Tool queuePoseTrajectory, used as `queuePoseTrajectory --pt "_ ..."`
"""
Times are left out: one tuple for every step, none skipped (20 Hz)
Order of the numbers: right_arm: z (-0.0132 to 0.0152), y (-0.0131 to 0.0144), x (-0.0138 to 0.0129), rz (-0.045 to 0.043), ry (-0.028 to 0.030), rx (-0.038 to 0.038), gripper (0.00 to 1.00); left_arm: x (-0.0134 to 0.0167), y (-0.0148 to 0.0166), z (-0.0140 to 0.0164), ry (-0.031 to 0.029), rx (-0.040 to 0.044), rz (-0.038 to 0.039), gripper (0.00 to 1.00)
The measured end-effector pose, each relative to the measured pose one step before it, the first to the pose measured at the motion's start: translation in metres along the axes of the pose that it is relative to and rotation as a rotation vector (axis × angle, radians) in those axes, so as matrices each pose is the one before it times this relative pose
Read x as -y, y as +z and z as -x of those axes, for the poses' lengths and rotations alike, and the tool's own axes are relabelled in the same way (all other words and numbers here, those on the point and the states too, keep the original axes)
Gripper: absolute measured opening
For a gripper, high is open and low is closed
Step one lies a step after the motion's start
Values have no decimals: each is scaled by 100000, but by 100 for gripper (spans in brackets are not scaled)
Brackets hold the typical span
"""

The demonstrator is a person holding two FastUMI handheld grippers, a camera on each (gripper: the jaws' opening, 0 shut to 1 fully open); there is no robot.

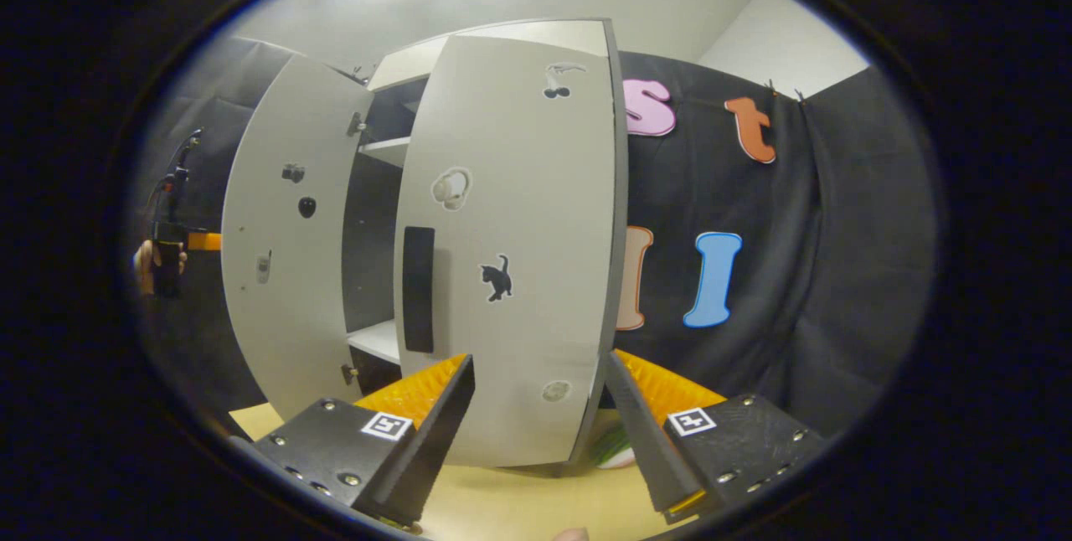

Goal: Grasp the bottle in the cabinet with the left hand and place it on the coaster, then close the right door with the right hand and the left door with the left hand.

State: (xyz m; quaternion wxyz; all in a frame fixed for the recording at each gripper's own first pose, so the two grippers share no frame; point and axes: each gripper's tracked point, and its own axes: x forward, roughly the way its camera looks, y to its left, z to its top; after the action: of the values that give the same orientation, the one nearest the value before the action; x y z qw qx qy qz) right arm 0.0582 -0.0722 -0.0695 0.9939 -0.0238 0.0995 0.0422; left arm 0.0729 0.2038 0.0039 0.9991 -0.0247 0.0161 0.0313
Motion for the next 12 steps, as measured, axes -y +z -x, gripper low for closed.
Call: queuePoseTrajectory --pt "527 -84 92 -1207 -352 483 95 76 80 102 907 -176 -1262 92" --pt "561 19 62 -1272 -222 608 95 208 187 69 652 377 -395 89" --pt "533 -71 -11 -957 -147 619 95 285 -25 57 46 -283 547 89" --pt "444 -16 -28 -565 -171 228 95 369 -148 15 -639 -119 1130 92" --pt "399 -103 -21 -58 -413 297 95 549 -20 -11 -1273 -334 746 92" --pt "355 17 -65 197 -410 50 95 409 -8 155 -1106 -626 120 89" --pt "308 -34 -91 26 -76 -64 95 354 -37 104 -496 -366 17 92" --pt "200 153 -173 -272 465 263 95 371 56 77 -317 239 -264 92" --pt "125 96 -228 -205 391 -48 95 363 63 6 -280 607 -221 92" --pt "40 125 38 184 -497 9 95 426 65 -42 -614 692 -25 89" --pt "123 52 38 1407 -569 -82 95 450 77 31 -700 516 389 89" --pt "90 121 -46 1157 -830 -235 95 499 -246 13 -842 -147 382 89"
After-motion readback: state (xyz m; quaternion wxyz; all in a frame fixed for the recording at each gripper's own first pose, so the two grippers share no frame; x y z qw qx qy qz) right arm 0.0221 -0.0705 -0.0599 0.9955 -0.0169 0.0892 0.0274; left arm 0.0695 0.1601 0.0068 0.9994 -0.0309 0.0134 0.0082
